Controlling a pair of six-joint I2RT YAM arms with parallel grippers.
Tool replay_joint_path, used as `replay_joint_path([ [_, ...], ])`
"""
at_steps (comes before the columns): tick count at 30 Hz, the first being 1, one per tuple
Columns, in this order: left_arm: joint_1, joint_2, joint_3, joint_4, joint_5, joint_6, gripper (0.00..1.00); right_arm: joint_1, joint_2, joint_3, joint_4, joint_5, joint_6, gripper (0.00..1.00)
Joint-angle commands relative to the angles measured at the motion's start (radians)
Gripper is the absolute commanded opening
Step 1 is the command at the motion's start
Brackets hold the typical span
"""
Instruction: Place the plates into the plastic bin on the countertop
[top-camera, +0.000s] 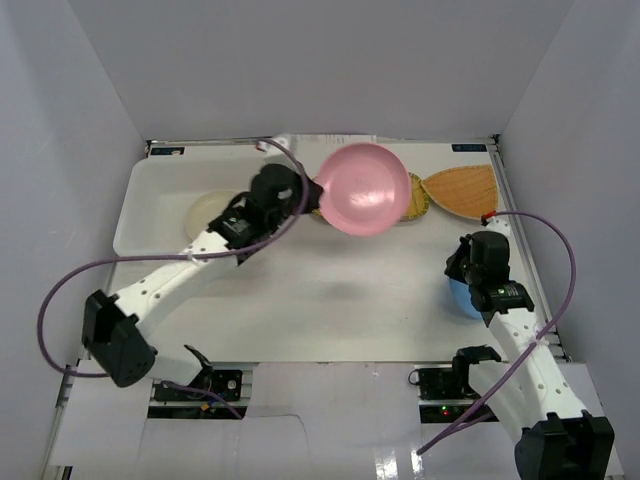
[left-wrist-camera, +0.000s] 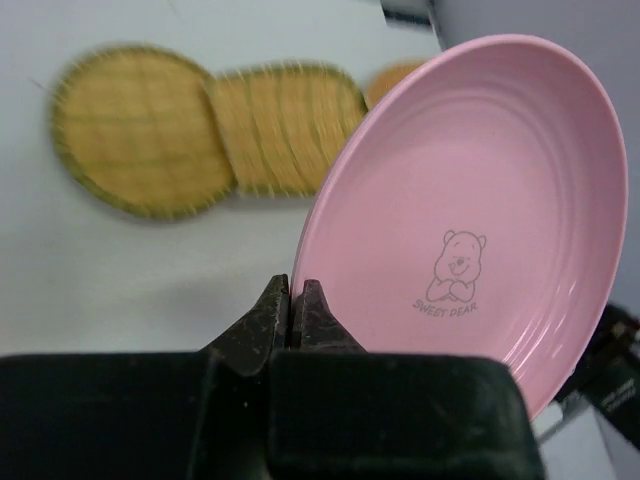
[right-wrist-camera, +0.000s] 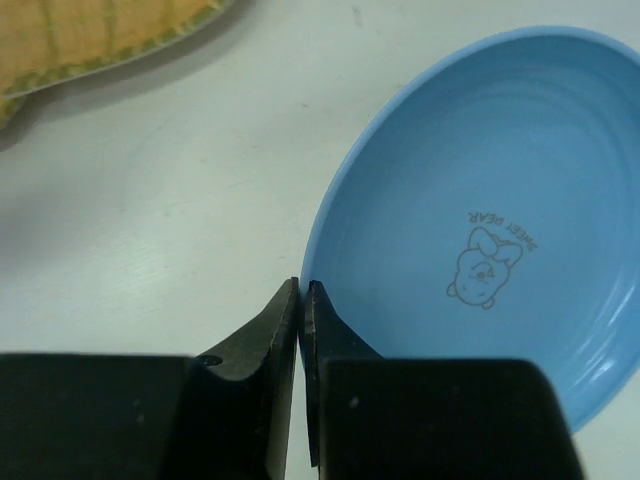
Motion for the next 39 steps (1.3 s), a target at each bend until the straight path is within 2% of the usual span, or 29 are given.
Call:
replay_joint_path([
  [1, 0.23, -0.172, 0.022, -0.112, -0.021, 0.034, 0.0, 0.085, -0.011, 0.096, -0.005, -0.051, 0.015, 0.08],
  [2, 0.292, -0.193, 0.016, -0.136, -0.006, 0.036, 0.0, 0.113, -0.009, 0.113, -0.011, -0.038, 0.019, 0.08],
  [3, 0.414, -0.225, 0.009, -0.153, 0.011, 0.039, 0.0, 0.15, -0.009, 0.148, -0.014, 0.006, 0.022, 0.08],
  [5, 0.525, -0.242, -0.024, -0.191, 0.061, 0.047, 0.0, 0.261, 0.008, 0.182, -0.014, 0.059, 0.03, 0.08],
  [6, 0.635, -0.246, -0.039, -0.197, 0.089, 0.045, 0.0, 0.3, 0.02, 0.202, -0.014, 0.099, 0.033, 0.08],
  [8, 0.726, -0.244, -0.102, -0.206, 0.153, 0.039, 0.0, 0.403, 0.06, 0.269, -0.016, 0.133, 0.03, 0.08],
  [11, 0.892, -0.227, -0.193, -0.188, 0.165, 0.018, 0.0, 0.533, 0.119, 0.361, 0.002, 0.188, 0.002, 0.08],
  [17, 0.934, -0.137, -0.218, -0.2, 0.106, 0.015, 0.0, 0.738, 0.317, 0.597, 0.044, 0.246, -0.117, 0.08],
  [22, 0.934, -0.068, -0.248, -0.194, 0.118, 0.03, 0.01, 0.866, 0.515, 0.829, 0.128, 0.205, -0.235, 0.08],
  [23, 0.935, -0.056, -0.248, -0.196, 0.125, 0.031, 0.13, 0.882, 0.585, 0.869, 0.142, 0.197, -0.281, 0.08],
  [25, 0.935, -0.035, -0.236, -0.205, 0.137, 0.034, 0.28, 0.92, 0.67, 1.025, 0.127, 0.151, -0.312, 0.08],
  [26, 0.935, -0.034, -0.233, -0.205, 0.137, 0.038, 0.45, 0.931, 0.748, 1.079, 0.125, 0.139, -0.347, 0.08],
  [29, 0.935, -0.068, -0.225, -0.203, 0.138, 0.039, 0.73, 0.968, 0.9, 1.265, 0.119, 0.108, -0.396, 0.08],
  [33, 0.935, -0.155, -0.221, -0.187, 0.157, 0.031, 0.86, 0.989, 1.066, 1.464, 0.102, 0.05, -0.428, 0.08],
  [37, 0.934, -0.334, -0.233, -0.101, 0.2, -0.011, 0.89, 0.994, 1.196, 1.581, 0.13, -0.019, -0.453, 0.08],
  [39, 0.934, -0.406, -0.213, -0.075, 0.171, -0.037, 0.89, 0.996, 1.226, 1.583, 0.183, -0.062, -0.464, 0.08],
])
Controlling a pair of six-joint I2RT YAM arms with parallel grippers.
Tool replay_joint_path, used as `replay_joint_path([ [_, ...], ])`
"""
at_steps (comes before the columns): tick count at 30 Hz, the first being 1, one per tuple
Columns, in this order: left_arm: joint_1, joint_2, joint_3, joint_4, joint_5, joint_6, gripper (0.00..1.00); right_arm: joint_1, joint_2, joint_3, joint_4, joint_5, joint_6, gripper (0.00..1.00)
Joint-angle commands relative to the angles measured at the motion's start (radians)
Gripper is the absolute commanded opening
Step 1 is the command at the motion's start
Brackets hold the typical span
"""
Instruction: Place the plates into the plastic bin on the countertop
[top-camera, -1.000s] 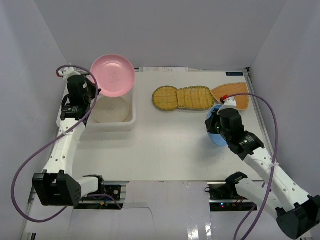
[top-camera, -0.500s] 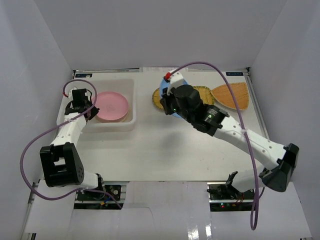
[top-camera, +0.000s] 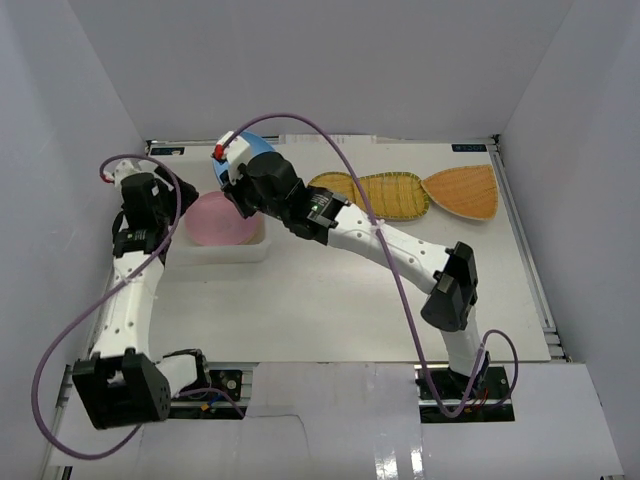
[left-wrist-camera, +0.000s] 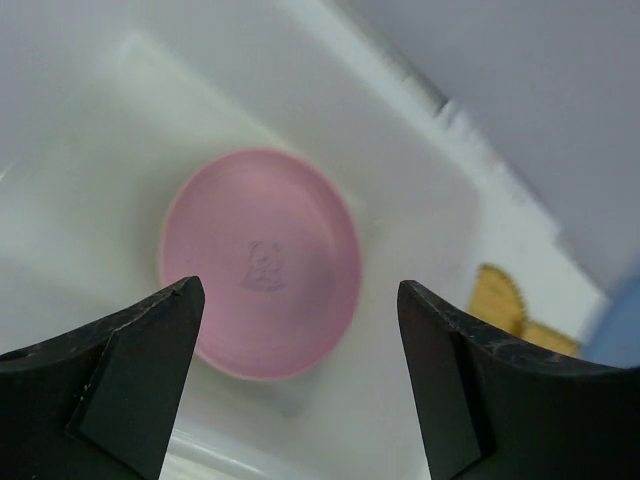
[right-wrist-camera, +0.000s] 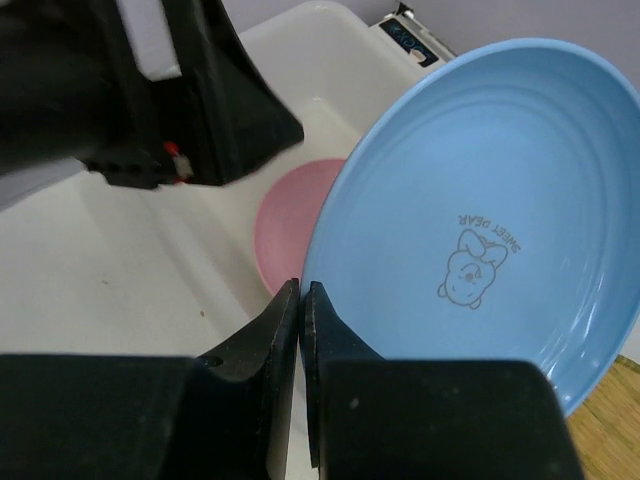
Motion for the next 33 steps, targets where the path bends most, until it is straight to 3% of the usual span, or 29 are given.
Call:
replay_joint_path([
  [1, 0.0, -0.173, 0.045, 0.113, -0.019, -0.051, 0.89, 0.002, 0.049, 0.062, 0.097, -0.095, -0.069, 0.08],
  [4, 0.0, -0.258, 0.149, 0.076, -0.051, -0.067, 0.91, 0.004, 0.123, 0.078, 0.143, -0.169, -0.107, 0.08],
  [8, -0.01, -0.225, 0.272, 0.063, 0.07, -0.064, 0.92, 0.013, 0.268, 0.227, 0.131, -0.275, -0.166, 0.08],
  [13, -0.041, -0.209, 0.349, 0.065, 0.215, -0.05, 0.92, 0.03, 0.425, 0.269, 0.18, -0.272, -0.258, 0.08],
  [18, -0.053, -0.198, 0.351, 0.071, 0.266, -0.039, 0.93, 0.039, 0.519, 0.269, 0.205, -0.189, -0.333, 0.08],
  [20, -0.053, -0.2, 0.343, 0.072, 0.288, -0.041, 0.93, 0.053, 0.516, 0.263, 0.208, -0.142, -0.342, 0.43],
  [23, -0.055, -0.194, 0.347, 0.077, 0.312, -0.045, 0.93, 0.062, 0.415, 0.203, 0.28, -0.158, -0.306, 0.83],
  [27, -0.055, -0.185, 0.354, 0.088, 0.358, -0.064, 0.93, 0.056, 0.239, 0.073, 0.387, -0.18, -0.217, 0.86],
  [33, -0.056, -0.117, 0.316, 0.144, 0.533, -0.148, 0.89, -0.004, -0.126, -0.356, 0.569, -0.114, -0.088, 0.79],
])
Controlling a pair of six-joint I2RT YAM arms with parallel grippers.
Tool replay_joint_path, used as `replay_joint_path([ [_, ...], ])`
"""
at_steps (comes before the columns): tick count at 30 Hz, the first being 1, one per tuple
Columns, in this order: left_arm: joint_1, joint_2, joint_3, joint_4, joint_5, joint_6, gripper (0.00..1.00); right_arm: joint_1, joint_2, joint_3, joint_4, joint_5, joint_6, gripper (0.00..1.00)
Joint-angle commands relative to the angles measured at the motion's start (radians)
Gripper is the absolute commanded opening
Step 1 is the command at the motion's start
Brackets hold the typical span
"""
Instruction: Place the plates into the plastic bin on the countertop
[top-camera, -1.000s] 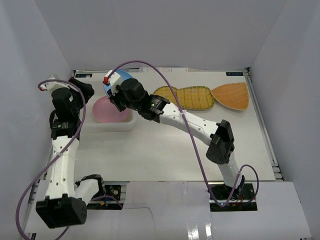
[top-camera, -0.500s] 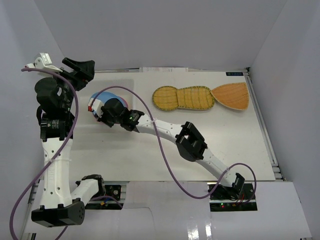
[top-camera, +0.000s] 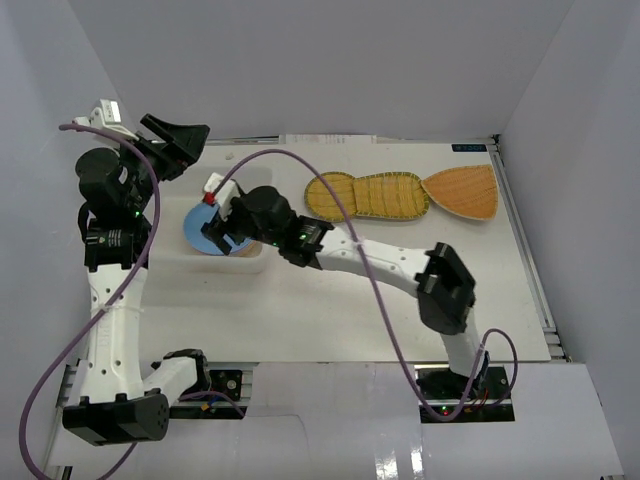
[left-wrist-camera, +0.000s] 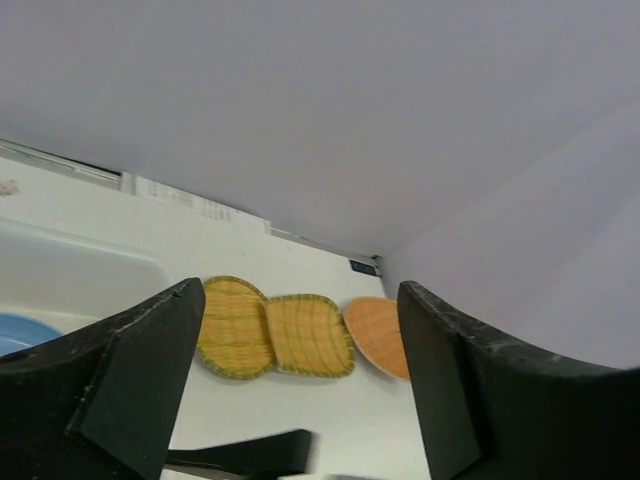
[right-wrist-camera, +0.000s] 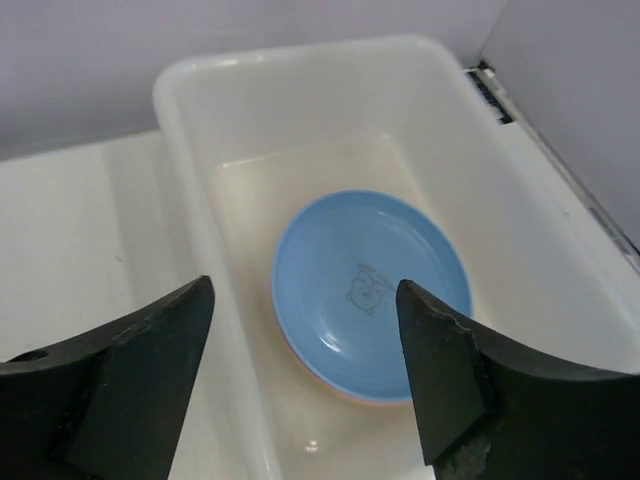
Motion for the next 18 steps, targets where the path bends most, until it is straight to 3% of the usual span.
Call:
replay_joint_path([
  [1, -0.019, 0.043, -0.034, 0.056, 0.147, -0.088, 0.86, -0.068, -0.264, -0.194, 0.201, 0.102, 0.142, 0.75],
  [3, -0.069, 0.078, -0.081, 0.091, 0.126, -0.106, 0.82, -0.151, -0.422, -0.427, 0.256, 0.158, 0.215, 0.57],
  [4, -0.18, 0.096, -0.092, 0.097, 0.09, -0.098, 0.8, -0.197, -0.477, -0.508, 0.27, 0.179, 0.268, 0.47],
  [5, -0.236, 0.116, -0.097, 0.1, 0.052, -0.09, 0.76, -0.305, -0.528, -0.658, 0.276, 0.19, 0.399, 0.31],
  [7, -0.406, 0.204, -0.097, 0.114, -0.041, -0.078, 0.76, -0.436, -0.677, -0.801, 0.273, 0.19, 0.55, 0.21],
  [8, -0.448, 0.237, -0.094, 0.126, -0.066, -0.083, 0.75, -0.561, -0.765, -0.931, 0.27, 0.202, 0.66, 0.21],
  [10, -0.557, 0.331, -0.1, 0.148, -0.164, -0.09, 0.73, -0.68, -0.835, -1.03, 0.231, 0.242, 0.734, 0.26],
  [12, -0.626, 0.407, -0.121, 0.172, -0.287, -0.125, 0.72, -0.911, -0.905, -1.148, 0.226, 0.232, 0.817, 0.55],
  [13, -0.643, 0.429, -0.135, 0.191, -0.287, -0.126, 0.72, -0.912, -0.918, -1.176, 0.226, 0.232, 0.845, 0.55],
  [14, -0.655, 0.451, -0.151, 0.229, -0.368, -0.162, 0.72, -1.025, -0.918, -1.199, 0.227, 0.169, 0.872, 0.66],
  [18, -0.72, 0.57, -0.174, 0.292, -0.502, -0.245, 0.73, -1.214, -0.855, -1.239, 0.246, 0.101, 0.961, 0.79],
])
